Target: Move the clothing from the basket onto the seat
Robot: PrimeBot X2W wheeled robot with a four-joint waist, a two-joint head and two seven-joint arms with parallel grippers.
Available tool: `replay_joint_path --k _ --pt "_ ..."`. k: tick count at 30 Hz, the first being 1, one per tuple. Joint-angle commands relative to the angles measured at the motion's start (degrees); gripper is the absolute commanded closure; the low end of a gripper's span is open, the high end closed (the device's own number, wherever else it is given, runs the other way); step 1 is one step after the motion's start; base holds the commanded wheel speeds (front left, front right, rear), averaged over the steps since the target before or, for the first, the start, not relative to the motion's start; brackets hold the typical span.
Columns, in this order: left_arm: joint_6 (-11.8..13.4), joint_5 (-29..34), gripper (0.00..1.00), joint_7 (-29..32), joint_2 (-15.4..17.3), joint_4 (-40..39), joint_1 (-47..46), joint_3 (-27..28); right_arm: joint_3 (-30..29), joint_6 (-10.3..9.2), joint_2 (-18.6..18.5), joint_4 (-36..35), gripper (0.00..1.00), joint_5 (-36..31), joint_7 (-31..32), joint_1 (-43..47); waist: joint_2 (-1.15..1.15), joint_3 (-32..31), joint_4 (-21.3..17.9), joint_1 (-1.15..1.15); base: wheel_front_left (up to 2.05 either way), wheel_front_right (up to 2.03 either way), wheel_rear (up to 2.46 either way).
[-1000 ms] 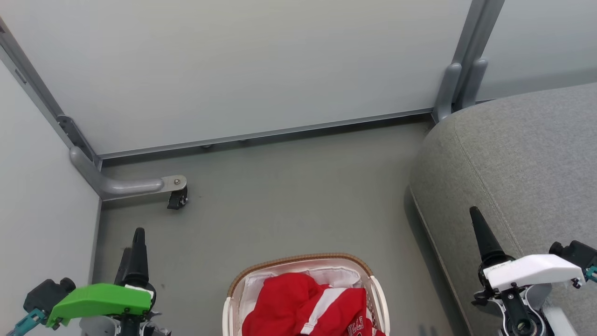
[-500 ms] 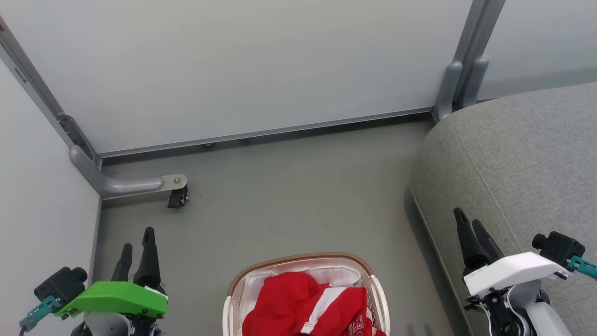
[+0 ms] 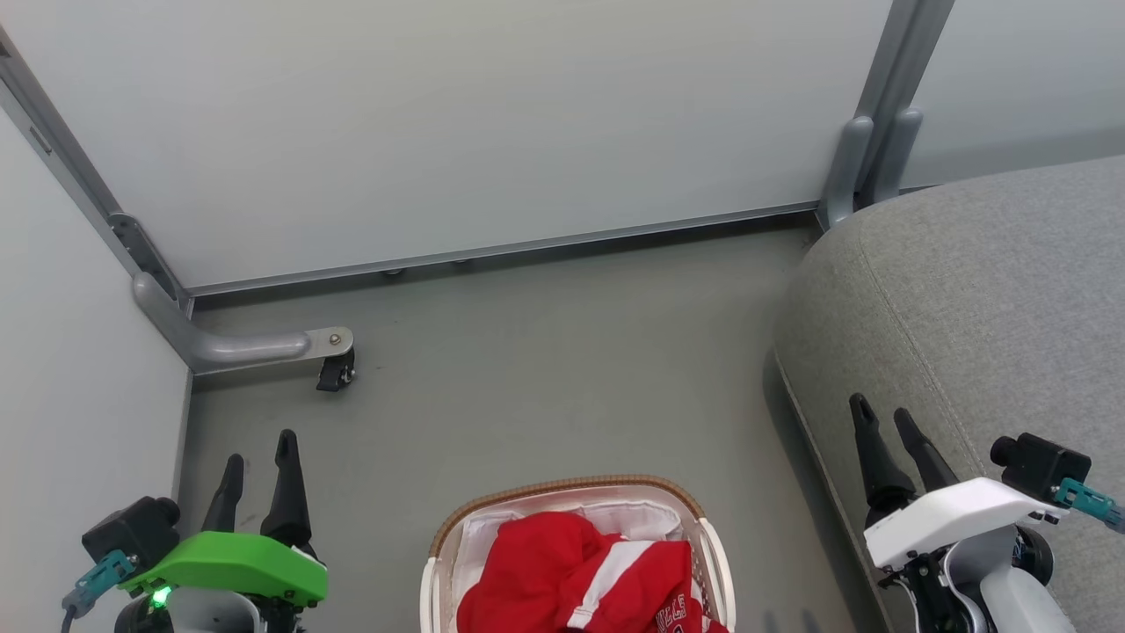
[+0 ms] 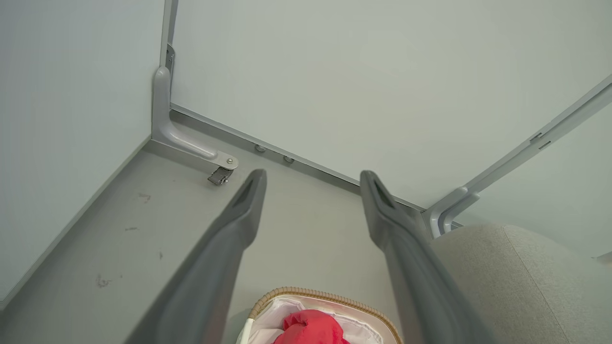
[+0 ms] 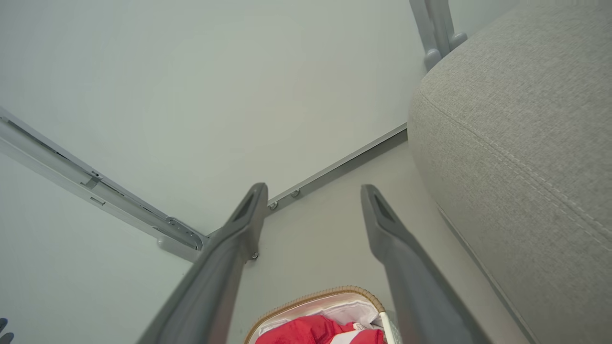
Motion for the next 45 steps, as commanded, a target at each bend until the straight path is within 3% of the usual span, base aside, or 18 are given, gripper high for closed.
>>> replay_joint_path --k 1,17,45 --pt "0.2 2.1 0.0 -0.6 0.3 -0.7 -0.5 -0.1 -0.1 0.02 -0.3 -0.3 0.0 -1.9 -0.7 -0.9 0.0 0.0 0.0 0.0 0.0 0.0 0.0" --pt "1.0 12.6 0.0 -3.0 0.3 -2.1 0.9 -1.2 1.2 0.02 -0.3 0.1 0.0 -11.1 -3.1 -0.5 0.0 0.1 0.1 0.0 0.0 0.0 0.0" --pt "-0.2 25.6 0.0 -6.6 -2.1 -0.7 3.0 0.3 0.3 0.03 1.0 2.0 0.0 -25.4 -6.8 1.0 0.0 -0.6 0.0 0.0 0.0 0.0 0.0"
